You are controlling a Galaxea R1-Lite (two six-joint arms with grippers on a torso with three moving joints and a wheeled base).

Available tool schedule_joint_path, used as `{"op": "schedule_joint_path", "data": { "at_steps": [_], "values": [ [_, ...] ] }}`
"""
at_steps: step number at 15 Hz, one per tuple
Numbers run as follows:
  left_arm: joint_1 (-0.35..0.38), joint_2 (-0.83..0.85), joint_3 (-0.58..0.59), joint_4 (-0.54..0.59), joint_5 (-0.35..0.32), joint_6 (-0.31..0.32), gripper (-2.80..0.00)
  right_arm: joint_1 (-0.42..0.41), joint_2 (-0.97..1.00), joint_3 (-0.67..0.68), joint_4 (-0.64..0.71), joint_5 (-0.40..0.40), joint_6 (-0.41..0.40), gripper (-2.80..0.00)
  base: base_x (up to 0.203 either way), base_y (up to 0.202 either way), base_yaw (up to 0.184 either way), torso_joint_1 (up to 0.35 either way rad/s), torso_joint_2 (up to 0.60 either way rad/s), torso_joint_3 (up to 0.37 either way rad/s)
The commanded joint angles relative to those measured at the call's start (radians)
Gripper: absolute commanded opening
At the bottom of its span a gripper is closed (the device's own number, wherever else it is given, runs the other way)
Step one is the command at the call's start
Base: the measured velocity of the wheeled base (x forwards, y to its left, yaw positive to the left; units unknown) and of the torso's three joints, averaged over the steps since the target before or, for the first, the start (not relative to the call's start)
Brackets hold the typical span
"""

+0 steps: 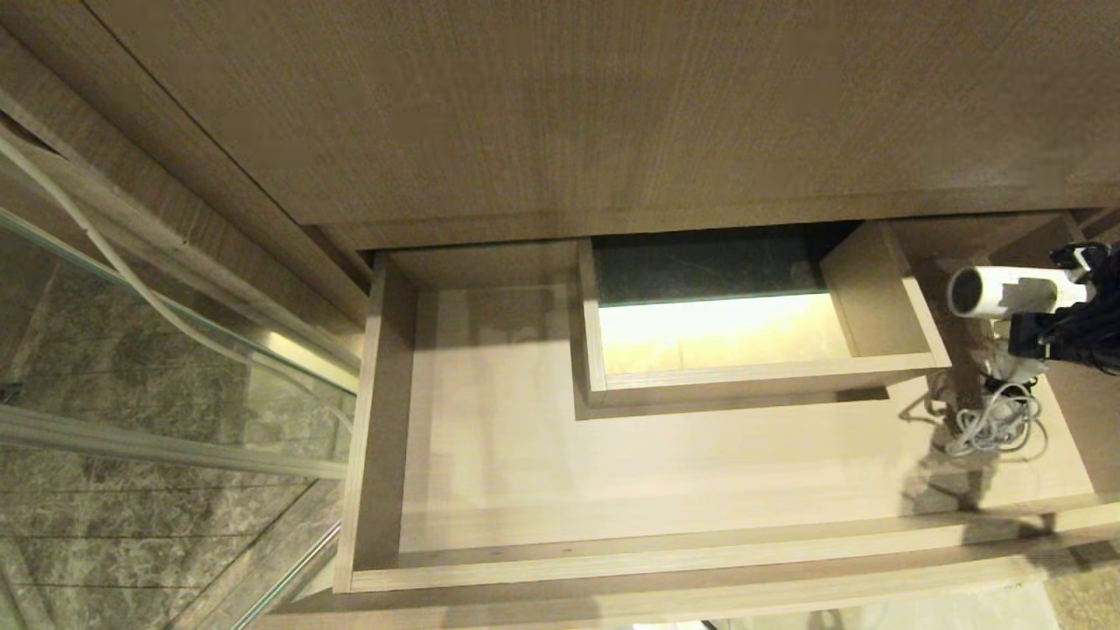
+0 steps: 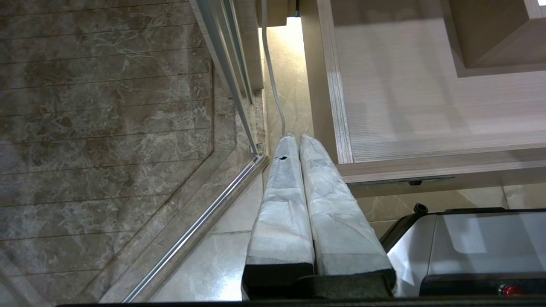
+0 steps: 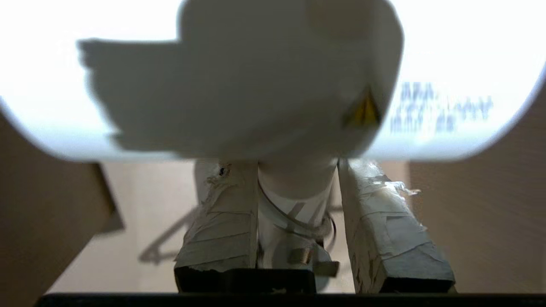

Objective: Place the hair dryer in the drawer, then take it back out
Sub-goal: Take the hairdryer out, then place it on the countertop

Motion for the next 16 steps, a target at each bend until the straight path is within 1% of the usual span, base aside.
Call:
{"op": "schedule_joint_path", "data": {
  "at_steps": [1,3,5,8,11,14,16],
  "values": [
    [-0.001,0.000,0.002,0.000,0.000,0.000,-2.80,-0.015,-0.197,0.056,0.052,-0.002,-0.053,-2.80,0.000,0.000,0.000,0.000,0.00,0.000],
    [-0.001,0.000,0.002,0.000,0.000,0.000,-2.80,-0.029,-0.337,0.090,0.160,-0.014,-0.098,-2.80,0.000,0.000,0.000,0.000,0.00,0.000],
    [-0.001,0.000,0.000,0.000,0.000,0.000,-2.80,-0.038,-0.500,0.111,0.306,-0.066,-0.133,-2.80,0.000,0.000,0.000,0.000,0.00,0.000],
    [-0.001,0.000,0.002,0.000,0.000,0.000,-2.80,-0.043,-0.722,0.135,0.454,-0.114,-0.160,-2.80,0.000,0.000,0.000,0.000,0.00,0.000],
    [-0.001,0.000,0.001,0.000,0.000,0.000,-2.80,-0.044,-0.839,0.143,0.515,-0.131,-0.225,-2.80,0.000,0.000,0.000,0.000,0.00,0.000],
    [-0.001,0.000,0.002,0.000,0.000,0.000,-2.80,-0.043,-0.896,0.136,0.507,-0.123,-0.257,-2.80,0.000,0.000,0.000,0.035,-0.02,-0.009],
    [-0.001,0.000,0.001,0.000,0.000,0.000,-2.80,-0.043,-0.938,0.145,0.502,-0.121,-0.273,-2.80,0.000,0.000,0.000,0.191,-0.32,-0.102]
  ]
}}
